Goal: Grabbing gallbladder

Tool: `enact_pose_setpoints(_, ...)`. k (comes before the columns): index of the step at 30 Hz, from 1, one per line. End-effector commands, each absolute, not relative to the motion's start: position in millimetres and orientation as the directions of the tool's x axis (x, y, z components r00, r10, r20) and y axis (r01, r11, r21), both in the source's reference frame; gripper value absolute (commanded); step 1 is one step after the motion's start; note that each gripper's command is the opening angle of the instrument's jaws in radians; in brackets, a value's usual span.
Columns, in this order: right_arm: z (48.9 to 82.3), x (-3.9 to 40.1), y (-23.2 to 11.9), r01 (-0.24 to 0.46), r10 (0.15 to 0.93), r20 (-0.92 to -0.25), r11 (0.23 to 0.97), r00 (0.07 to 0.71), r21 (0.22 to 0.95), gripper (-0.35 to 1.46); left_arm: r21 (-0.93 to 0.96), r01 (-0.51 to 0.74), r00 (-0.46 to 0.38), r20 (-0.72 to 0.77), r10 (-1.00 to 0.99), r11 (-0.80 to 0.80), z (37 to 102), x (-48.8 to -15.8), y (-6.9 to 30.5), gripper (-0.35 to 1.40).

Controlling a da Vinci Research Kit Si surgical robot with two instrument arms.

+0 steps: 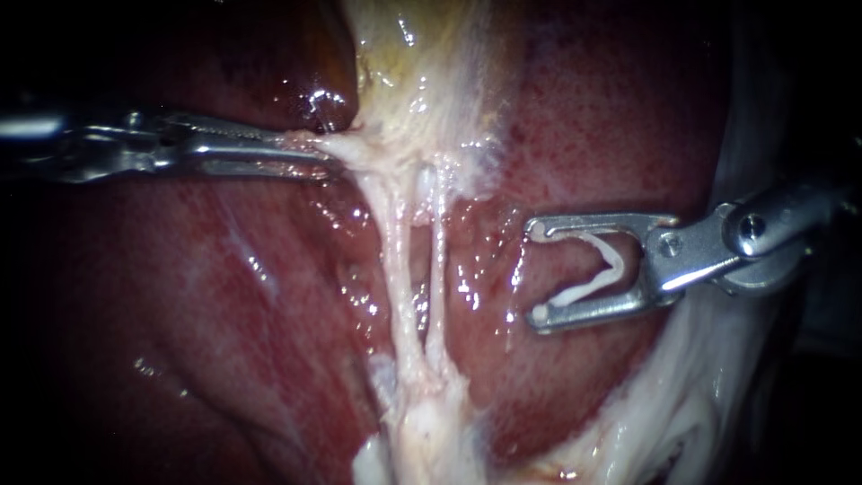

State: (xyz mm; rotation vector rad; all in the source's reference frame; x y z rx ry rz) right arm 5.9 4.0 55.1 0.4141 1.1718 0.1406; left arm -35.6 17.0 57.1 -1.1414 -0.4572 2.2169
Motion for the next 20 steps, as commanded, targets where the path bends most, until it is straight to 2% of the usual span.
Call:
enact_pose_setpoints(1,55.1,5.9,4.1,0.107,0.319,-0.864,0.916,0.39,0.386,0.49,-0.544,-0.356,-0.453,-0.611,0.649,-0.76,56.6,-35.2,17.4,-0.35)
enact_pose_setpoints(8,55.2,5.8,4.1,0.107,0.319,-0.864,0.916,0.39,0.386,0.49,-0.54,-0.381,-0.435,-0.612,0.661,-0.751,54.6,-33.1,19.3,-0.35)
enact_pose_setpoints(20,55.2,5.8,4.1,0.107,0.319,-0.864,0.916,0.39,0.386,0.49,-0.539,-0.384,-0.434,-0.612,0.661,-0.75,54.6,-33.0,19.3,-0.35)
